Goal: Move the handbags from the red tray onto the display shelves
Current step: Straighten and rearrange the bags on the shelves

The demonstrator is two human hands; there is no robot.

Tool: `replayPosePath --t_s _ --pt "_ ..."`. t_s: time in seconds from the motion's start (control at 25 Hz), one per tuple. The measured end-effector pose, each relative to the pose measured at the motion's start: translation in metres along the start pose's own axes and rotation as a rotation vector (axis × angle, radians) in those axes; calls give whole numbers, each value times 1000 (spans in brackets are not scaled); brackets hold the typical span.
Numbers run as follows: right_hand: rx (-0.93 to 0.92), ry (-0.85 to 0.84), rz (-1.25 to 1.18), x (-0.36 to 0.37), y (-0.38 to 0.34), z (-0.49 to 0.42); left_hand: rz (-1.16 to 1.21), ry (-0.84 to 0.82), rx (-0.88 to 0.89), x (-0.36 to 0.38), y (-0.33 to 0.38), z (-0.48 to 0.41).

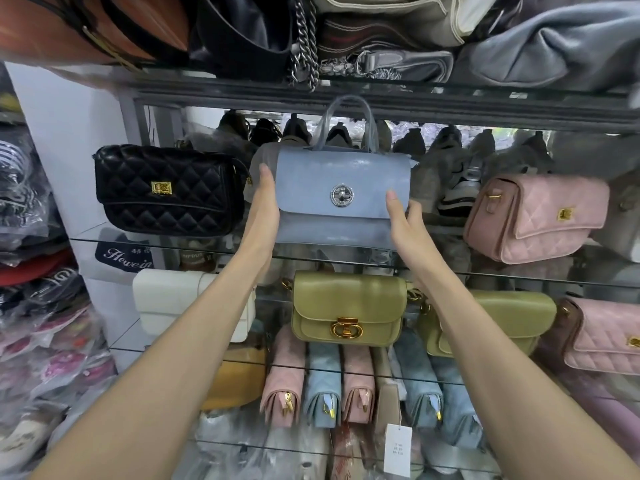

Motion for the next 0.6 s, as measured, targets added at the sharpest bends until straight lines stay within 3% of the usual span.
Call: replayPosePath --t_s 0.6 --pt "17 -1 58 4 4 6 -92 7 -42 -4 -5 1"
Point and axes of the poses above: each hand's wrist, its own z-axis away from the middle knuckle, its own x-axis out of the palm, y = z × x, the point moved 3 cm from there along -z, towards the middle knuckle, and after that the axes turned 9 degrees about -y, right-handed, at the moved point
